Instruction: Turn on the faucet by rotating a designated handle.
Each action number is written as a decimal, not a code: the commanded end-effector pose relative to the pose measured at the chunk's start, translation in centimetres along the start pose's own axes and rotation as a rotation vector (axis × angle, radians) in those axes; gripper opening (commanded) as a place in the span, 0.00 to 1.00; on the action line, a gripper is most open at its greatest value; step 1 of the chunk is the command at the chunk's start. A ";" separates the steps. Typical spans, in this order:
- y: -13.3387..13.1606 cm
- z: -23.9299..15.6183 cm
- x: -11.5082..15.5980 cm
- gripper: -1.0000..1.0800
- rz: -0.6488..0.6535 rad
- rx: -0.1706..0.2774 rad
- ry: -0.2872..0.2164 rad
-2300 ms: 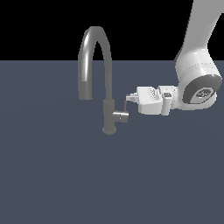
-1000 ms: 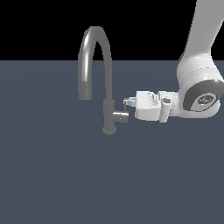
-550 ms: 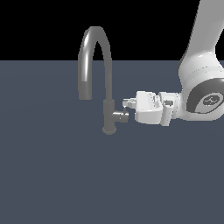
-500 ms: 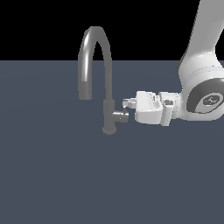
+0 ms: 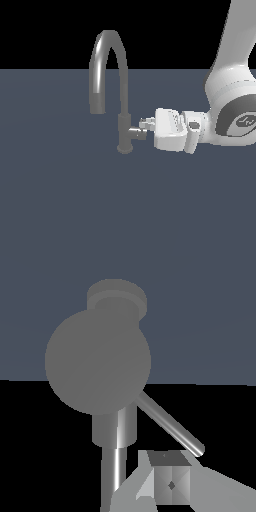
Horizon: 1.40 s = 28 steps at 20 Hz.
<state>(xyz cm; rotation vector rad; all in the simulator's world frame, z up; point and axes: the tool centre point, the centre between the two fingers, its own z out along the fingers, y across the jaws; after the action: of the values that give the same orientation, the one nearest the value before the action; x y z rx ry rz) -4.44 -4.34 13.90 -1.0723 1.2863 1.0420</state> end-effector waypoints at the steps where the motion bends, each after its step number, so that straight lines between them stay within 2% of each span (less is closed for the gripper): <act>1: 0.4 0.0 0.6 0.00 0.003 -0.001 0.000; 7: 3.1 0.0 3.9 0.00 0.026 -0.005 -0.003; 8: 3.1 0.0 3.9 0.00 0.026 -0.005 -0.003; 9: 1.7 0.0 2.1 0.00 -0.009 -0.005 -0.006; 18: 3.1 0.0 7.3 0.00 0.026 -0.006 -0.003; 19: 3.1 0.0 7.3 0.00 0.026 -0.006 -0.003; 20: 1.9 0.0 5.0 0.00 -0.014 -0.008 -0.012; 28: 1.6 0.0 8.6 0.00 0.014 -0.006 -0.005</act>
<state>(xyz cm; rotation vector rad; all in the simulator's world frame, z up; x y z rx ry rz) -5.33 -4.18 7.66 -1.0803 1.2525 1.0452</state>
